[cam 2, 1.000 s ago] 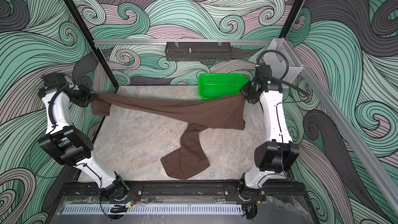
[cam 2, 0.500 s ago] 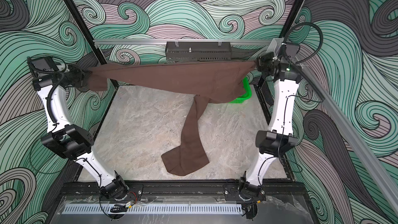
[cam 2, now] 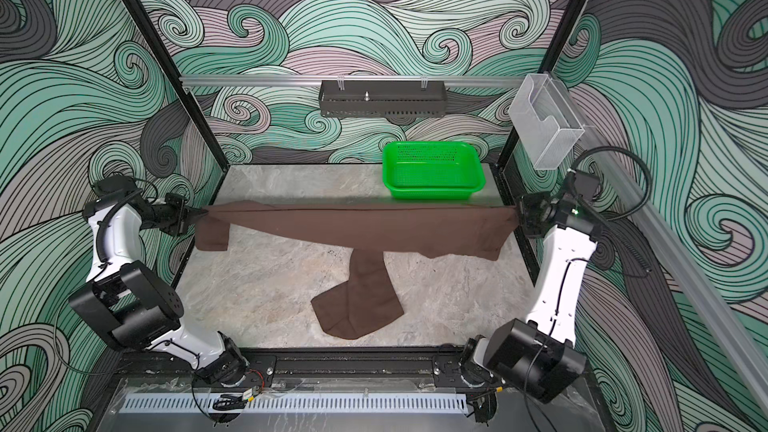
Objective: Fold and stack the trousers
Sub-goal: 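Lower the stretched trousers onto the table nearer the robot with both grippers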
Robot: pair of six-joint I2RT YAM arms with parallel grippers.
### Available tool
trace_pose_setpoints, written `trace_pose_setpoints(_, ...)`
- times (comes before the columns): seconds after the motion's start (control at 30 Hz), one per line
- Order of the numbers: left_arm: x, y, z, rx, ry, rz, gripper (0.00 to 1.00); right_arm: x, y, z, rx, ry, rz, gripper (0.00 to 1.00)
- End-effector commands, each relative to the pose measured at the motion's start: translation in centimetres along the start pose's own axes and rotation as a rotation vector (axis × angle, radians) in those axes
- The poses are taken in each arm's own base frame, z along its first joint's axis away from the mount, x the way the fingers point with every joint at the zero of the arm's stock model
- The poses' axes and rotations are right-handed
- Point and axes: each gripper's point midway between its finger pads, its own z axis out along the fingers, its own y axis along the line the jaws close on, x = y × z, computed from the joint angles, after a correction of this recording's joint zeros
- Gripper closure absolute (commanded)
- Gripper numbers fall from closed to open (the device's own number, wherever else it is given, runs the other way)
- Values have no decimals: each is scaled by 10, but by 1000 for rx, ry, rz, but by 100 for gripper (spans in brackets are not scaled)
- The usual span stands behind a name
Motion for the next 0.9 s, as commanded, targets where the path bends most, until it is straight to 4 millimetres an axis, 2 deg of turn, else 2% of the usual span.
trace_pose_setpoints(0.0,4,6,-30,-34,-78,55,100,-20,-17,-10,27,-133,-9,100)
trace_pose_setpoints(0.1,12,30,-23,-99,-74,32,100,-22,-47,-14,96,-197,3,100)
trace_pose_setpoints(0.23,19,72,-19,-223,-73,-16,100,-21,-81,-18,185,-274,10,100)
trace_pose_setpoints(0.47,33,114,-49,-314,-225,-99,100,-14,-135,-36,323,-399,47,100)
trace_pose_setpoints(0.57,40,125,-61,-342,-290,-121,99,-11,-152,-44,384,-436,46,100)
trace_pose_setpoints(0.6,42,127,-62,-345,-296,-124,92,-11,-156,-45,400,-447,43,100)
trace_pose_setpoints(0.67,46,130,-61,-341,-299,-129,69,-9,-163,-45,424,-460,31,100)
trace_pose_setpoints(0.7,47,132,-60,-340,-298,-131,59,-7,-166,-45,431,-463,26,97)
trace_pose_setpoints(0.73,49,132,-59,-336,-295,-133,53,-6,-168,-44,432,-462,23,86)
trace_pose_setpoints(0.77,50,131,-58,-327,-292,-128,49,-4,-168,-42,431,-455,17,71)
trace_pose_setpoints(0.87,52,123,-61,-297,-294,-121,39,1,-160,-40,395,-429,6,38)
